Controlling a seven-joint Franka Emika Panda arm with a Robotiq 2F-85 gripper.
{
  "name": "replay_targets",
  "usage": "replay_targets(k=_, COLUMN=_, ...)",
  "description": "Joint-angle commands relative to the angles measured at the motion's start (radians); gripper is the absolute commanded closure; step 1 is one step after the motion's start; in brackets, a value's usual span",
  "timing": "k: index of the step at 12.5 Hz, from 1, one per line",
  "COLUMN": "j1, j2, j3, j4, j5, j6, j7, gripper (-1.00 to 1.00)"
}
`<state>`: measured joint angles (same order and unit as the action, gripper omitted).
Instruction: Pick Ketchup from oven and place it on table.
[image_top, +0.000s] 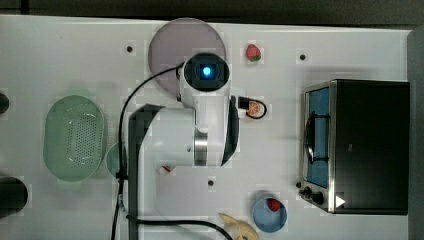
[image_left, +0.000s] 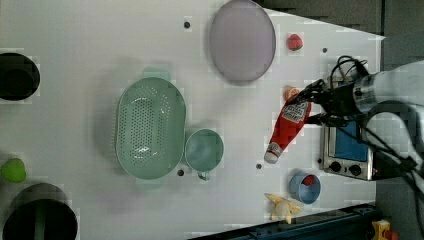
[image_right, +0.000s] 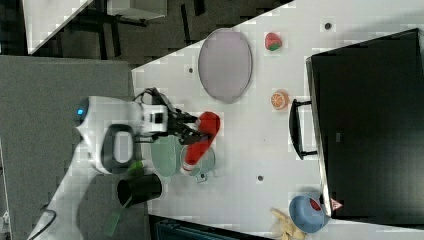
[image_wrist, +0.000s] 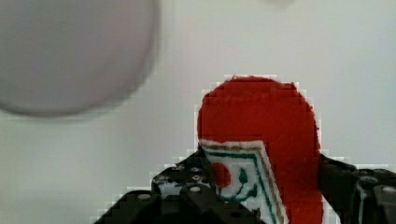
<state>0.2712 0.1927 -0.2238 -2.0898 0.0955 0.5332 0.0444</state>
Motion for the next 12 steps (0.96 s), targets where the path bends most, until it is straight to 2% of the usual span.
replay_targets(k=1, j1=-0.025, j2=0.028, j3=-0.05, j4=-0.075, j5=-0.03, j6=0.098, j7=0.0, gripper=-0.27)
replay_targets(k=5, j1=-0.027, j2=0.148, j3=-0.054, j4=-0.103, j5=-0.024, j6=0.235, j7=0.001, gripper=-0.27)
replay_targets(k=6, j1=-0.027, j2=0.172, j3=-0.054, j4=-0.105, j5=-0.024, j6=0.246, j7=0.0, gripper=-0.34)
replay_targets(k=9, j1=-0.025, j2=0.201, j3=-0.053, j4=-0.113, j5=-0.023, j6=0.319, j7=0.001, gripper=-0.97)
replay_targets(k=12, j1=-0.021, j2=0.097, j3=-0.053, j4=-0.096, j5=-0.023, j6=0.304, j7=0.018, gripper=-1.0)
